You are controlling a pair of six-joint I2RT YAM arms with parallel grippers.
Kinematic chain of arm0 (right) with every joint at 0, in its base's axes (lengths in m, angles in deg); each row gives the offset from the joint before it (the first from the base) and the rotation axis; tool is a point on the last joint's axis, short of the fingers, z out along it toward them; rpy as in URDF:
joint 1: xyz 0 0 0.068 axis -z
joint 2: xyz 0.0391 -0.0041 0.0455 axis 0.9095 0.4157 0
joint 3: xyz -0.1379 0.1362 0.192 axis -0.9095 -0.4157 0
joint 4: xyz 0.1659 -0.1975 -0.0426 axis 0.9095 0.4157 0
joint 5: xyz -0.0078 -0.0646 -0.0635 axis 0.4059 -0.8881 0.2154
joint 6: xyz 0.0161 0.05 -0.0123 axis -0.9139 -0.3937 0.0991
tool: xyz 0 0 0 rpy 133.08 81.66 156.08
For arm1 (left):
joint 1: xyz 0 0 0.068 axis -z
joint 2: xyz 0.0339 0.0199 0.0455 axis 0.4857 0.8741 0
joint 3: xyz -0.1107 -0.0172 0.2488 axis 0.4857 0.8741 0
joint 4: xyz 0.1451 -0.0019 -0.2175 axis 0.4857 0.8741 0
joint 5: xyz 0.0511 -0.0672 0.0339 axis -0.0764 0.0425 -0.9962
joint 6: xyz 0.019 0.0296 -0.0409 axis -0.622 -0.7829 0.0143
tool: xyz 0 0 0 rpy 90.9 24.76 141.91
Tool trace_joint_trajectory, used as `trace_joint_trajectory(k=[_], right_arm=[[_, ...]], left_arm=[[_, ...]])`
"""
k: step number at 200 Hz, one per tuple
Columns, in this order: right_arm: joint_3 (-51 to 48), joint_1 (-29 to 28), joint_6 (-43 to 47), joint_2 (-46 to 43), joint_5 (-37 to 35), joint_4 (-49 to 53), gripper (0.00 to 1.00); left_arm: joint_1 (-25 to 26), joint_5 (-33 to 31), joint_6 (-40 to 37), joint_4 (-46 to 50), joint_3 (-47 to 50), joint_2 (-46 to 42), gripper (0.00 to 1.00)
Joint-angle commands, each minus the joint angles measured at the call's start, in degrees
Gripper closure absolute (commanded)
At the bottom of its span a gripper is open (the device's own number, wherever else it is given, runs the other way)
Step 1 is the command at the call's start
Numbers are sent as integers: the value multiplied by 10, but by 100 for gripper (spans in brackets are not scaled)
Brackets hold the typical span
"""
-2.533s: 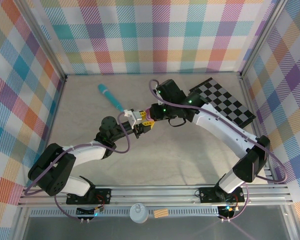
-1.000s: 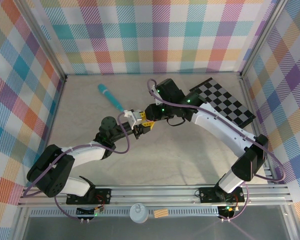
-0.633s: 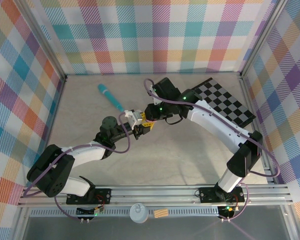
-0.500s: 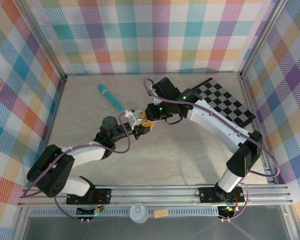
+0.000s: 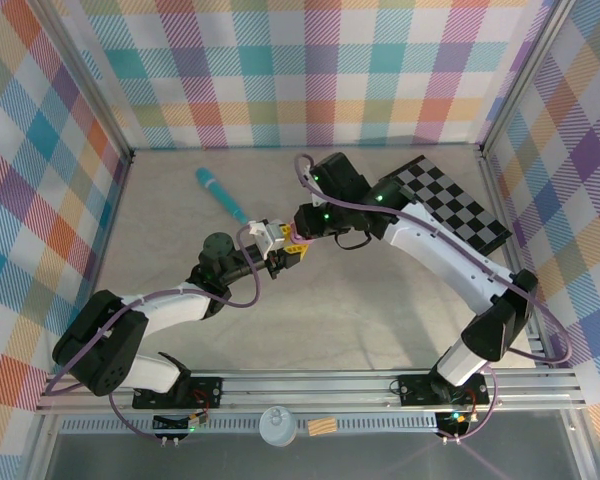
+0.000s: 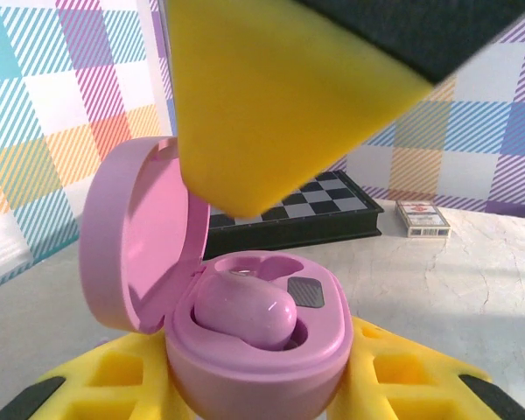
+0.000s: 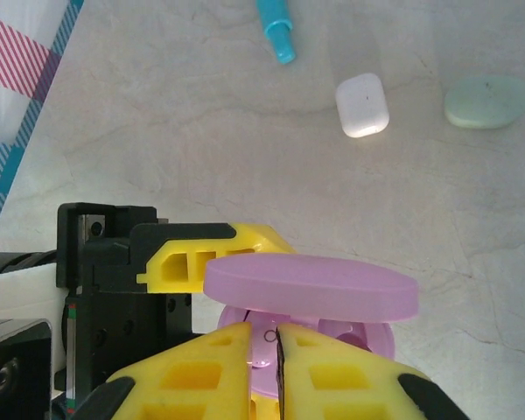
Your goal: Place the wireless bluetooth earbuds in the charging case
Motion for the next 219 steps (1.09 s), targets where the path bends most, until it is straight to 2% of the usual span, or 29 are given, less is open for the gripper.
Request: trace_joint_trajectory(k=[1,14,30,39,87,141,166,193,219], right_arm=[[-2,-1,12,-14,-17,-2,84],[-2,-2,11,-14,-18,-1,83],[-1,-1,10,-13,1,-3,72],[-1,-1,5,-8,16,-6,69],[8,-4,1,22,62,-2,72],[16,-8,5,49,68,22,73],[33,-12,20,60,57,48,74],[45,-14,21,74,16,90,73],[47,-15,22,80,25,90,74]], left_arm=[[0,13,-11,-25,5,-18,68],[0,14,-11,-24,5,-21,68],[0,13,-11,-23,5,-21,68],[0,13,-11,-24,4,-20,68],[0,14,-9,-30,-1,-11,68],[0,8,-9,-32,-3,-16,68],[0,1,-9,-32,-4,-16,68],[0,-3,-10,-29,-5,-19,68],[0,-6,-10,-28,-7,-19,68]])
